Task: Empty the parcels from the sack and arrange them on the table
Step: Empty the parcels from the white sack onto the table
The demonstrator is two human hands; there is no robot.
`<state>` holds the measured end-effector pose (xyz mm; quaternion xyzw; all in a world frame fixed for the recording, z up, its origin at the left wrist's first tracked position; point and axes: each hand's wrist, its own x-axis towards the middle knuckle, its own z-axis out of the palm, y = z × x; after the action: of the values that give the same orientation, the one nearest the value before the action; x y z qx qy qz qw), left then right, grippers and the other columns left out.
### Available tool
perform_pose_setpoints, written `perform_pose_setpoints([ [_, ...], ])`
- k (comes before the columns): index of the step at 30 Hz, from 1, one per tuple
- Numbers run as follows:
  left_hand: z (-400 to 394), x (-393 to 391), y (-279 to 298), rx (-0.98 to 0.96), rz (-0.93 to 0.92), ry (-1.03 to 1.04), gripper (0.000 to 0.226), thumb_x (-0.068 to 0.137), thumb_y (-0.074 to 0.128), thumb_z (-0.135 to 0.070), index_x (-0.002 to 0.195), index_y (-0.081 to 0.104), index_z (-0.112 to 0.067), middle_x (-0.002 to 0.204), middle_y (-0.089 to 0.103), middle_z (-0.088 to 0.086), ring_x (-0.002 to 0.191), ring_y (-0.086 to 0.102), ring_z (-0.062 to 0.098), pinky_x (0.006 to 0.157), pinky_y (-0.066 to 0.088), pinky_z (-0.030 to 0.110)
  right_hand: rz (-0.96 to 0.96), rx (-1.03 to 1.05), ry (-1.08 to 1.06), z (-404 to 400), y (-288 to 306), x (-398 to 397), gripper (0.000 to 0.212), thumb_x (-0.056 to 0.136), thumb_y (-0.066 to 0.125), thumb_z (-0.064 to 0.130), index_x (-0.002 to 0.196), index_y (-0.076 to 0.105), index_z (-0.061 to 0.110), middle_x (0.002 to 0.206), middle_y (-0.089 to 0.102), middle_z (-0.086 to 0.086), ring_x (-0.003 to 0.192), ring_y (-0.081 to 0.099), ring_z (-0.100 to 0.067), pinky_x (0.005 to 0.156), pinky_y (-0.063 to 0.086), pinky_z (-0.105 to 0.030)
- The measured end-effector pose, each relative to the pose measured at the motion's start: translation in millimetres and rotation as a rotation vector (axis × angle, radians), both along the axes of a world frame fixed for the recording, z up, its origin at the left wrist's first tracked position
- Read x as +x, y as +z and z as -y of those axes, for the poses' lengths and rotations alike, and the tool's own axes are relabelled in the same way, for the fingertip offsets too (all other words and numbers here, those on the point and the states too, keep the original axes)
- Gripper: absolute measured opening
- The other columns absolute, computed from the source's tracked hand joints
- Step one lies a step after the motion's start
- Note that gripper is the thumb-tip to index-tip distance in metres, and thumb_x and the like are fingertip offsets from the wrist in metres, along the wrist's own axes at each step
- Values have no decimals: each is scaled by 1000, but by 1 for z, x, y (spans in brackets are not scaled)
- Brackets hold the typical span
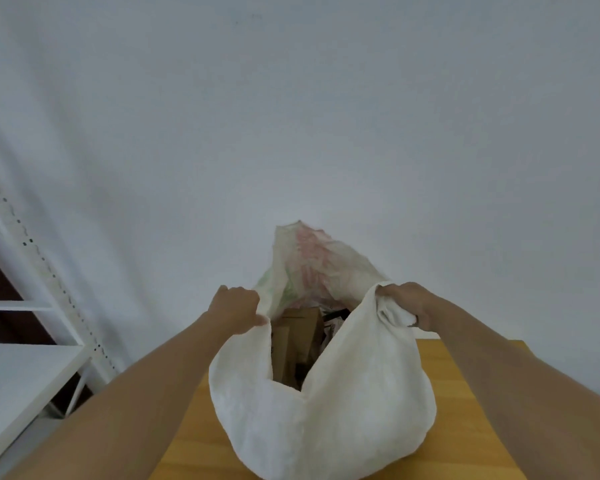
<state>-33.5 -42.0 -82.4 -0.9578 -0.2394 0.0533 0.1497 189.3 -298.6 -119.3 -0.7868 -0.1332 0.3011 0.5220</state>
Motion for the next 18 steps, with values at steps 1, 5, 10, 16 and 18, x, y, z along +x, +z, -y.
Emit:
perform_pose_setpoints([
  [1,-3,-2,-3,-37,30,15,38,96,49,-51,88,55,-14,85,60,-1,82,56,20,87,40,32,34,-15,40,-2,2,0,45,83,72,44,101,67,3,99,71,-14,96,68,-30,88,53,-39],
  [5,-18,-4,-9,-206,184,21,18,99,46,-27,88,46,-12,97,55,8,79,50,21,69,40,28,154,-114,188,-19,9,-11,44,72,81,49,75,64,8,73,70,-7,70,68,-21,62,48,-28],
  [10,-30,8,-11,-255,257,39,8,93,40,-3,87,42,-9,103,41,12,67,48,24,64,43,32,396,-174,220,-57,13,-20,45,83,71,27,56,37,16,54,39,2,54,39,-18,55,28,-29],
  [16,-63,17,-21,-337,274,26,45,95,38,-4,136,23,-8,86,52,11,72,52,27,64,40,35,556,-133,61,-97,16,-18,8,88,49,16,93,52,23,86,51,7,83,49,-19,65,36,-27],
  [18,-82,15,-25,-440,271,18,50,96,39,-7,141,18,-12,83,52,10,69,52,27,65,41,35,644,-173,99,-106,17,-12,16,87,43,19,91,57,23,89,53,10,90,49,-18,74,38,-27],
])
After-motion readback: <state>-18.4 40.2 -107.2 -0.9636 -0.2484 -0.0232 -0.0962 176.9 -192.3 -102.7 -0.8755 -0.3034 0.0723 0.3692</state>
